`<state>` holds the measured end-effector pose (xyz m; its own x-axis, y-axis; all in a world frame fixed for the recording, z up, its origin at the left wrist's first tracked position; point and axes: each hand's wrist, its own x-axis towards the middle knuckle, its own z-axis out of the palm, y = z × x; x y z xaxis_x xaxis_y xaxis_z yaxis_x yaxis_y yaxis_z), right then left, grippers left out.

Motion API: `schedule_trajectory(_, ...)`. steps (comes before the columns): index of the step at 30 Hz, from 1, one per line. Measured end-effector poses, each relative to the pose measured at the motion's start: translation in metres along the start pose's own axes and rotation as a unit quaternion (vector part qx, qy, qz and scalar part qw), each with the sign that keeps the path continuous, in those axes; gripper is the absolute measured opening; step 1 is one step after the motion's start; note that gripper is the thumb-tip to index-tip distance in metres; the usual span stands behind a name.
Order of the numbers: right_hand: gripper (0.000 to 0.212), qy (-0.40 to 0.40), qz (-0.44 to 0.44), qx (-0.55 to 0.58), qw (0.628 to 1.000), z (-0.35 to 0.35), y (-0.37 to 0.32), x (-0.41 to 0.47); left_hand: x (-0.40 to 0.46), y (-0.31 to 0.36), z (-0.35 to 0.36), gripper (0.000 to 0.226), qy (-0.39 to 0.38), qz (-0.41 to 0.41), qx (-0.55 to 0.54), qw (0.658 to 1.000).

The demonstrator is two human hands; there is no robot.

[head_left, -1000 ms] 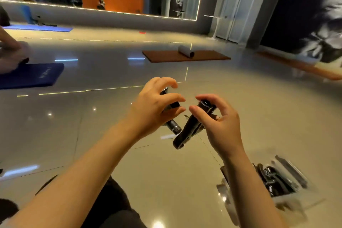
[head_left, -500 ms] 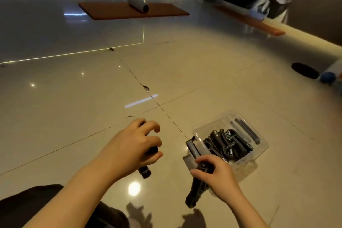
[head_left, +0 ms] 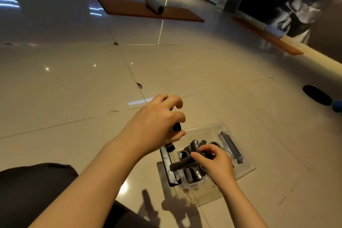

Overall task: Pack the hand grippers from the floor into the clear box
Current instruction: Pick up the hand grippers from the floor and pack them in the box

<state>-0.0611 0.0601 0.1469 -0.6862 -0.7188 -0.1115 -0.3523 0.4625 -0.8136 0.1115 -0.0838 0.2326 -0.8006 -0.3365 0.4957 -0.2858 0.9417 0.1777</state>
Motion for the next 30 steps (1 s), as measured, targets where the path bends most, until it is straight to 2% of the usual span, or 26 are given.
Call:
schedule_trajectory(5, 0.011, 0.003, 0.006, 0.034, 0.999, -0.064, 0.041, 0.028, 0.008, 0.025, 0.024, 0.025, -0.014, -0.055, 0.018, 0.998)
schedule_trajectory(8, 0.011, 0.006, 0.013, 0.017, 1.000, -0.091, 0.063, 0.054, 0.008, 0.039, 0.036, 0.026, -0.009, -0.092, 0.045, 0.995)
schedule_trajectory(11, 0.018, -0.010, 0.014, -0.047, 0.999, -0.103, 0.079, 0.082, 0.006, 0.049, 0.050, 0.024, -0.026, -0.134, 0.066, 0.988)
schedule_trajectory(14, 0.028, 0.002, -0.027, -0.169, 0.985, -0.107, 0.085, 0.104, 0.003, 0.053, 0.063, 0.024, -0.064, -0.187, 0.076, 0.977)
schedule_trajectory(17, 0.032, 0.006, -0.057, -0.235, 0.970, -0.107, 0.084, 0.122, 0.016, 0.059, 0.064, 0.025, -0.087, -0.206, 0.100, 0.970)
schedule_trajectory(19, 0.033, -0.038, -0.040, -0.264, 0.963, -0.106, 0.085, 0.137, 0.032, 0.065, 0.059, 0.025, -0.077, -0.193, 0.115, 0.971)
schedule_trajectory(21, 0.034, -0.115, -0.014, -0.285, 0.952, -0.098, 0.087, 0.154, 0.042, 0.066, 0.058, 0.024, -0.058, -0.186, 0.107, 0.975)
schedule_trajectory(24, 0.031, -0.214, 0.017, -0.310, 0.926, -0.080, 0.093, 0.170, 0.035, 0.058, 0.071, 0.029, -0.034, -0.228, 0.057, 0.971)
schedule_trajectory(27, 0.032, -0.232, 0.044, -0.333, 0.913, -0.066, 0.103, 0.177, 0.020, 0.047, 0.093, 0.037, -0.027, -0.269, 0.032, 0.962)
schedule_trajectory(30, 0.039, -0.246, 0.090, -0.283, 0.923, -0.055, 0.111, 0.183, 0.020, 0.042, 0.103, 0.039, -0.068, -0.262, 0.032, 0.962)
